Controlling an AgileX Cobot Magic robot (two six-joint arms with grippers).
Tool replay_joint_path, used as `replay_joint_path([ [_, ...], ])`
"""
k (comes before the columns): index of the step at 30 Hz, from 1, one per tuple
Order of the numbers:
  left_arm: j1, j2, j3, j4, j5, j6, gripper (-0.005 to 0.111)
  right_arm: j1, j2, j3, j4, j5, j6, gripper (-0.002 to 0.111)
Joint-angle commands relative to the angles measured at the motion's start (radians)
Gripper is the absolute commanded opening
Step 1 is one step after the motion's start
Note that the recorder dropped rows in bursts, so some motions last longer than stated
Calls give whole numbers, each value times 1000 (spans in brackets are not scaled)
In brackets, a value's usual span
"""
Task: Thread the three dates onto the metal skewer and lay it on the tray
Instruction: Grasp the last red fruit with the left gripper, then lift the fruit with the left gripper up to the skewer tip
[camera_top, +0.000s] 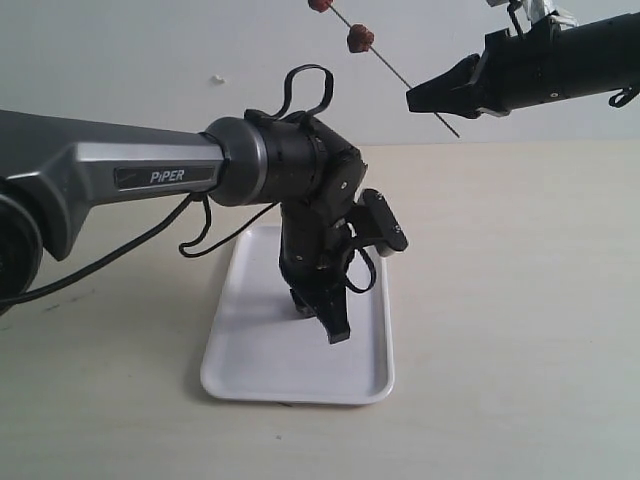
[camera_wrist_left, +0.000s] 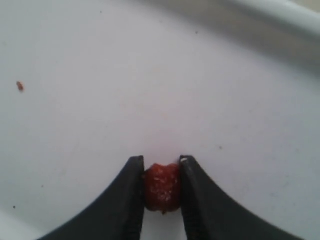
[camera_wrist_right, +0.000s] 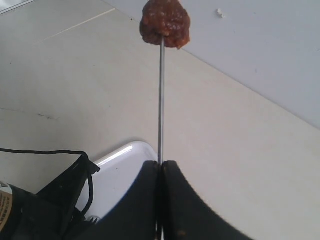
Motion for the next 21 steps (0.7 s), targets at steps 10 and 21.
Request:
replay_joint_path([
  [10, 277, -160, 0, -452, -284, -171, 24, -1, -2, -7, -1, -54, 10, 0],
  [21, 416, -160, 0, -1060, -630, -164, 24, -1, 54, -7, 19, -126, 111, 0],
])
